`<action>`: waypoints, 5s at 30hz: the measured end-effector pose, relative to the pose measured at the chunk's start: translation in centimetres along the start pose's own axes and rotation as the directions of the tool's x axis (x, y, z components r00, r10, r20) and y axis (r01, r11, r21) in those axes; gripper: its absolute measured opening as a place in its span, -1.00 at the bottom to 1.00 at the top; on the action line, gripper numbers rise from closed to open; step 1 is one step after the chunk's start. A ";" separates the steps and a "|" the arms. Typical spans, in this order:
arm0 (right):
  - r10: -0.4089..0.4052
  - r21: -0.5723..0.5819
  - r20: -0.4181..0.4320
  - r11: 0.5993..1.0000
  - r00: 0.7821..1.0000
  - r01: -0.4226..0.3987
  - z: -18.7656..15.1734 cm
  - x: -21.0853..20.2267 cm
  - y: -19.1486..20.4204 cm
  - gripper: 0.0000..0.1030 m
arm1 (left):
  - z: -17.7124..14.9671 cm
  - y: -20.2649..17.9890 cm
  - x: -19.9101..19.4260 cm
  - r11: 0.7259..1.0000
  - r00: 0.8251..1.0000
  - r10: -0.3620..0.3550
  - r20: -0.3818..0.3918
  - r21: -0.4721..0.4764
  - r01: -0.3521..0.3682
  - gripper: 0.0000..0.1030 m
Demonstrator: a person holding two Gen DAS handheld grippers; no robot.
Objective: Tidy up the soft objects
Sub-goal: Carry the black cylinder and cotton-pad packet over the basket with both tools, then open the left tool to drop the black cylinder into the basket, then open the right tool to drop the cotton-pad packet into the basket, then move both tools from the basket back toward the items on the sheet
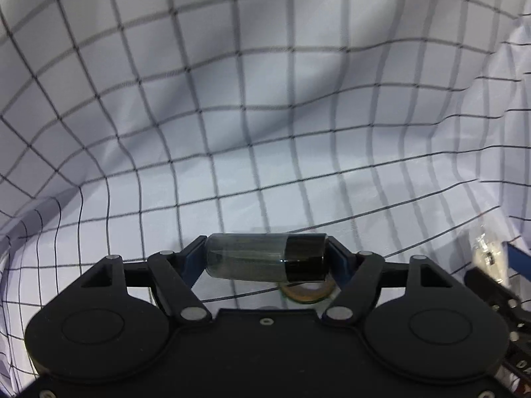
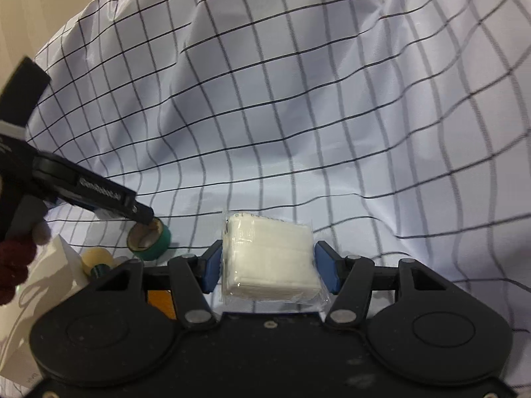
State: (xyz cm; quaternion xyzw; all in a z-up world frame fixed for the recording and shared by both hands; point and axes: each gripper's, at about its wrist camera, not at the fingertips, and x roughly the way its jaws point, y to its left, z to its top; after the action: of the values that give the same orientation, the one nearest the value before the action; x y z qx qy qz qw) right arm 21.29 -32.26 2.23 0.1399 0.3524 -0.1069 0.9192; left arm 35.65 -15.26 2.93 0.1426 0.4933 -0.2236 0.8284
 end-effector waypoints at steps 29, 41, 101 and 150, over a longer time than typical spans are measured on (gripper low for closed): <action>-0.149 0.062 0.024 0.987 0.989 0.147 -10.1 -13.2 -3.4 0.12 | -5.3 -18.2 -4.2 0.925 0.943 -0.323 -0.077 0.187 0.331 0.33; -0.090 0.008 -0.017 0.996 0.996 0.090 -15.3 -19.5 -0.3 0.12 | -12.0 -17.1 -10.3 0.907 0.923 -0.376 -0.080 0.170 0.384 0.33; 0.068 -0.180 -0.020 0.981 0.998 -0.070 -24.6 -31.8 8.8 0.15 | -39.5 -7.0 -21.9 0.944 0.972 0.168 0.167 -0.311 -0.110 0.34; 0.041 -0.141 -0.082 0.989 0.996 -0.053 -24.7 -30.4 8.1 0.49 | -40.0 -7.5 -22.4 0.935 0.948 0.264 0.179 -0.288 -0.207 0.68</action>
State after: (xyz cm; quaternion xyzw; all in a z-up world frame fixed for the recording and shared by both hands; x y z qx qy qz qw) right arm -13.77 -13.52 6.74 0.0857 0.3917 -0.0539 0.9145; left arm -7.60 1.73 3.65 0.0638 0.4057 -0.0681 0.9092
